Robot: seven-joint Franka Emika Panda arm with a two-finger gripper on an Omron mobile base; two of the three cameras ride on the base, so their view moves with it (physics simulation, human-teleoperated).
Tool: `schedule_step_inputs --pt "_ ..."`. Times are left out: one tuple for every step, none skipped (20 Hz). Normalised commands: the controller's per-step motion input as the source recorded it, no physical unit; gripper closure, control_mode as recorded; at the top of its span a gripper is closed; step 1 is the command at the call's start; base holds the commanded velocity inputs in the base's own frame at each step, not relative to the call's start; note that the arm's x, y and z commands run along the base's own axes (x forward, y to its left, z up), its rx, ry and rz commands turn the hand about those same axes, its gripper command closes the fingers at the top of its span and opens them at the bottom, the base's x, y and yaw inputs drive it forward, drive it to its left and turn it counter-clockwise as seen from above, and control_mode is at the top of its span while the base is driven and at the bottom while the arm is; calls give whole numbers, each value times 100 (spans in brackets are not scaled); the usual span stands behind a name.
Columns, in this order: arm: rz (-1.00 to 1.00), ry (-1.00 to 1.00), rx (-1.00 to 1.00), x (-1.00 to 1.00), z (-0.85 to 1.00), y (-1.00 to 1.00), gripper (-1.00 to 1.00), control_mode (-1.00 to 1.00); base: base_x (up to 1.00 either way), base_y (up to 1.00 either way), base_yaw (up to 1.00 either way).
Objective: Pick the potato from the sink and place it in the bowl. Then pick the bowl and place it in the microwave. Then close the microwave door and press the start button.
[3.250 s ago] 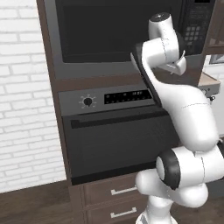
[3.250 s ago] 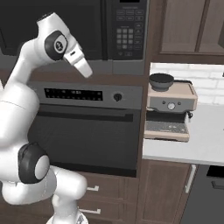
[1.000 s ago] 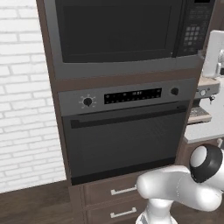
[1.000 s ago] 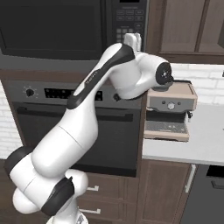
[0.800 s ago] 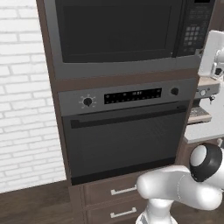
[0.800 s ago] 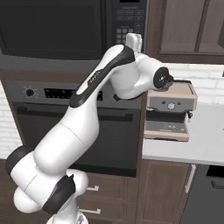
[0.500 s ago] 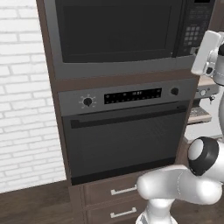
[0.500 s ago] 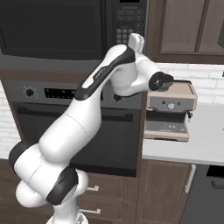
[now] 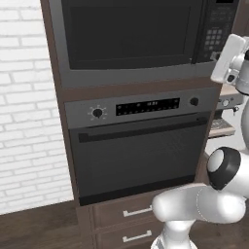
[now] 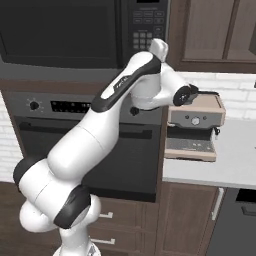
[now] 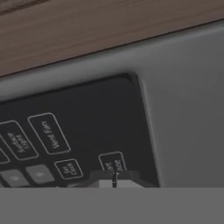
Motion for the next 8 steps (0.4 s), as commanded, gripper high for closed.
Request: schedule_step_inputs --pt "0 -14 5 -60 -6 0 100 -100 0 0 0" --pt "0 -17 4 -100 -4 0 100 -100 0 0 0" --pt "0 -13 5 -100 -14 0 100 -100 0 0 0" --pt "0 -10 1 -100 -24 0 100 -100 0 0 0" --pt "0 -7 0 -100 -31 0 100 -100 0 0 0" --pt "0 -4 0 -100 -34 0 100 -100 0 0 0" --pt "0 -2 0 -100 -41 0 100 -100 0 0 0" --pt "0 0 0 -100 -50 0 100 -100 0 0 0"
